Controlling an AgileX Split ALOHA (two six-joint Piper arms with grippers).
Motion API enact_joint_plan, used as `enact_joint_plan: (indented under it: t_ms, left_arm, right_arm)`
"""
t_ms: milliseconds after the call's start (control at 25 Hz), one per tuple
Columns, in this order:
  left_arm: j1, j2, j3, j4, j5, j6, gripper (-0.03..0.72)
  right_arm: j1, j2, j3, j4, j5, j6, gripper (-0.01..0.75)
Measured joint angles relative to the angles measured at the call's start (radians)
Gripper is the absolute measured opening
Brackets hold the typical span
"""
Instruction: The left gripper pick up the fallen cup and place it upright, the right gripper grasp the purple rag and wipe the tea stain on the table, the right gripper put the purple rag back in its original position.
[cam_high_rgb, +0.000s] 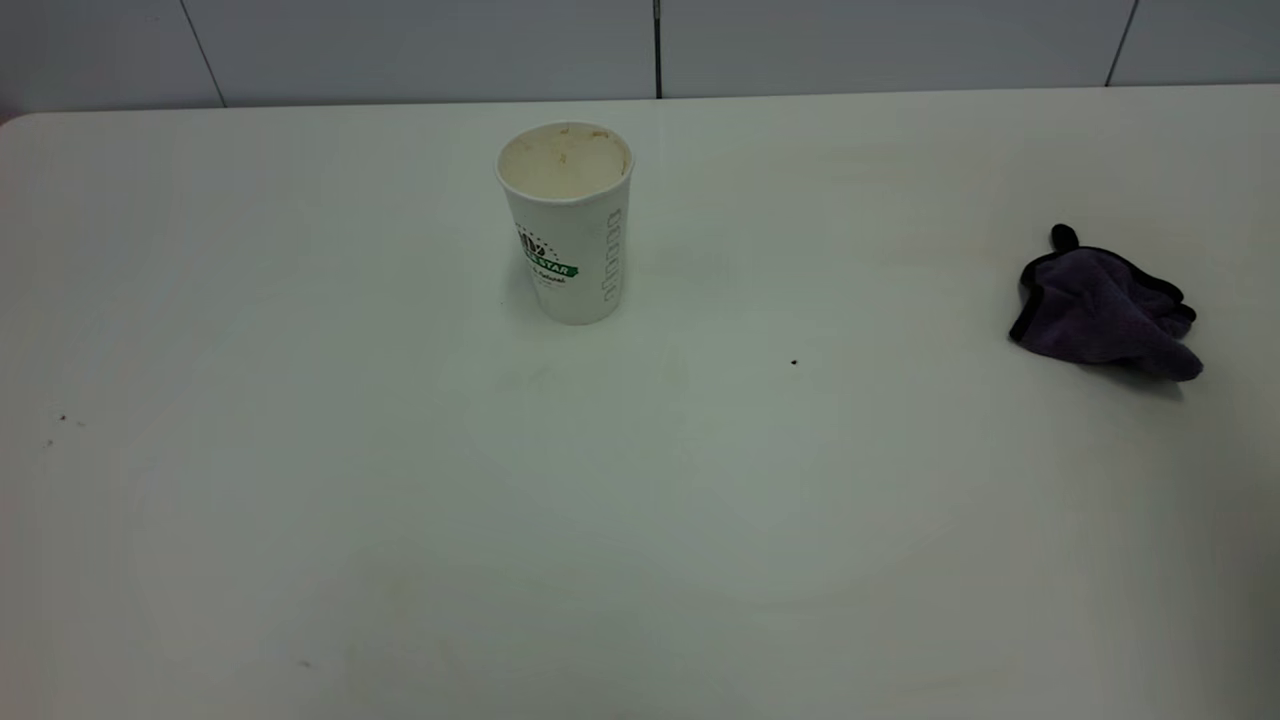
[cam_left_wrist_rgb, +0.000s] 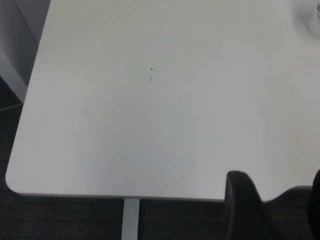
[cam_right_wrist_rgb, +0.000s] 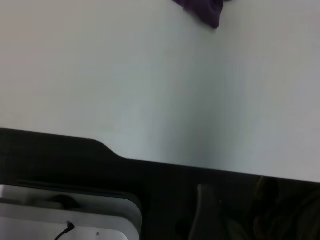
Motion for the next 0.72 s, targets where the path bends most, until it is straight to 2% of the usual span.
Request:
enact_joint_plan:
  t_ms: [280, 560, 720]
  left_arm:
    - [0.0, 0.0, 0.0, 0.0, 0.0, 0.0, 0.352]
    - [0.0, 0.0, 0.0, 0.0, 0.0, 0.0, 0.352]
    - [0.0, 0.0, 0.0, 0.0, 0.0, 0.0, 0.352]
  right_arm:
    - [0.0, -0.361, 0.263, 0.0, 0.0, 0.0, 0.586]
    - [0.0, -0.62, 0.389, 0.013, -0.001, -0.024, 0.586]
    - [0.0, -0.702, 0.455, 0.022, -0.07, -0.046, 0.586]
